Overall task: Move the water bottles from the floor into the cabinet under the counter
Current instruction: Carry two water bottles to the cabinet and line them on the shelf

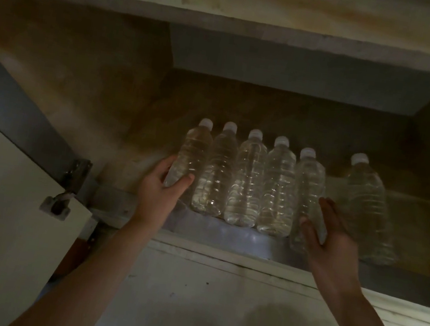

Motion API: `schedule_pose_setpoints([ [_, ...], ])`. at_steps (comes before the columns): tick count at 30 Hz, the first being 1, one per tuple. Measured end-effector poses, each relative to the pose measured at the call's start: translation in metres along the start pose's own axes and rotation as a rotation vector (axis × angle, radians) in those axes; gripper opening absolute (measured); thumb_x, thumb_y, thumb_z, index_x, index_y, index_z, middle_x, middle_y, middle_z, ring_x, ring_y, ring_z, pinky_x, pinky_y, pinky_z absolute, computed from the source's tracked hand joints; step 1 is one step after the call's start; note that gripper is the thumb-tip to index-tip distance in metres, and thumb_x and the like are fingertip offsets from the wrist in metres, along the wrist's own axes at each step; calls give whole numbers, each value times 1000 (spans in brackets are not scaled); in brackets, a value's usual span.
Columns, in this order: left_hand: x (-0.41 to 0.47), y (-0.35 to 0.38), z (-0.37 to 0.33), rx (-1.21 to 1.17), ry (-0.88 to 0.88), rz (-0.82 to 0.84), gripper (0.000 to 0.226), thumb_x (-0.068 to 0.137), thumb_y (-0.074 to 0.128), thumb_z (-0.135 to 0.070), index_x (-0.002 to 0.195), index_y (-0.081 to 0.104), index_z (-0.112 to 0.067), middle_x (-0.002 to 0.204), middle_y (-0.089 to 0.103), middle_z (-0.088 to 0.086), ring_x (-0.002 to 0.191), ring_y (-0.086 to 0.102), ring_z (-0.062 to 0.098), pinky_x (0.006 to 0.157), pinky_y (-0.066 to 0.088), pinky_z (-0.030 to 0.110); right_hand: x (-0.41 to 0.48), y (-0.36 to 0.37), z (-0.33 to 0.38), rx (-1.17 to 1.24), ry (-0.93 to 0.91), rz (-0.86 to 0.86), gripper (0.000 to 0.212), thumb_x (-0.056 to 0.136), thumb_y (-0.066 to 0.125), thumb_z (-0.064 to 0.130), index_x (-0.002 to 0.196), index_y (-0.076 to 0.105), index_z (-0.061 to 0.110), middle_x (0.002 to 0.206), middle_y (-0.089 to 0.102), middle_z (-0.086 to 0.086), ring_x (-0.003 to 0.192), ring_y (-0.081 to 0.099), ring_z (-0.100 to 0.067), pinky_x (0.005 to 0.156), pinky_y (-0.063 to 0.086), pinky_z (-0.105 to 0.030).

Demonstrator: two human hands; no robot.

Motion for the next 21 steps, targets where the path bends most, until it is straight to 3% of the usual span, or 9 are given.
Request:
schedule_pose_setpoints([
  [10, 6, 5, 0, 29, 20, 5, 39, 86, 74, -18, 124, 65, -22, 102, 71, -18, 93, 68, -4, 75, 52, 14, 11, 4, -1, -48, 13, 5, 53, 101, 53, 26, 150, 39, 9, 156, 39, -10, 139, 43, -29, 106, 26, -23],
  [16, 4, 5, -2, 46, 16, 9, 39, 86, 74, -20, 124, 65, -23, 102, 71, -18, 90, 67, -8, 74, 52, 10, 11, 4, 2, -64, -33, 0, 53, 101, 50, 35, 148, 43, 11, 152, 44, -10, 131, 51, -30, 107, 39, -33],
  [21, 2, 6, -2, 50, -4, 3, 41, 85, 75, -18, 125, 64, -26, 98, 70, -22, 88, 65, -12, 73, 50, 7, 10, 1, 1, -46, -21, -3, 51, 100, 53, 27, 148, 42, 12, 152, 44, -8, 132, 50, -28, 106, 33, -26],
])
Point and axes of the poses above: each hand's wrist, its own x-axis towards the middle knuckle, its own y-axis out of the palm, z = x × y, the point moved 9 cm from there along x, towards the middle knuckle
